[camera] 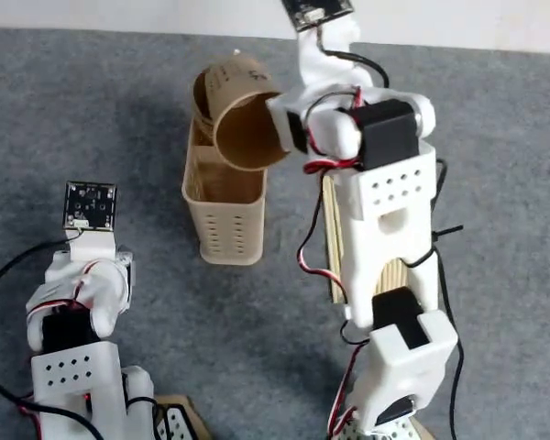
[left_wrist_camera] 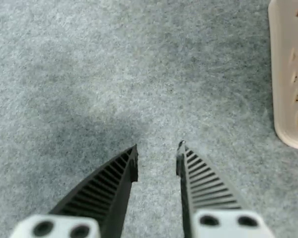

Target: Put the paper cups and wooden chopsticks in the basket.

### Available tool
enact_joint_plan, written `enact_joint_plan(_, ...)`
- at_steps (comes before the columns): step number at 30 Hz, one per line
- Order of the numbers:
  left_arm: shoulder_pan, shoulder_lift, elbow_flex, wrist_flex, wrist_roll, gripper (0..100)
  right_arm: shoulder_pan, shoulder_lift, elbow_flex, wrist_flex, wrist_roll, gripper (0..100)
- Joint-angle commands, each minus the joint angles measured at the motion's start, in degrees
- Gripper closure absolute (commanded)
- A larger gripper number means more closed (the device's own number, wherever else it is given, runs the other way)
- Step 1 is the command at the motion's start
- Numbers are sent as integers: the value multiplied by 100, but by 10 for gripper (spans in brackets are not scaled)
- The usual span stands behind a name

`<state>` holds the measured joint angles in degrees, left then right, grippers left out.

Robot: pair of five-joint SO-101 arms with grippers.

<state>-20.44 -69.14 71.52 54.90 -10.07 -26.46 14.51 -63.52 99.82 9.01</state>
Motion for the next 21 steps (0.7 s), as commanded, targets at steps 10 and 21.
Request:
enact_joint_plan(10,84,4,-31,-79,70,842,-251,-84,-207,13,-53,869)
enact_joint_plan(21,84,4,-31,-79,70,842,-295,-66,-207,-1200,-53,816)
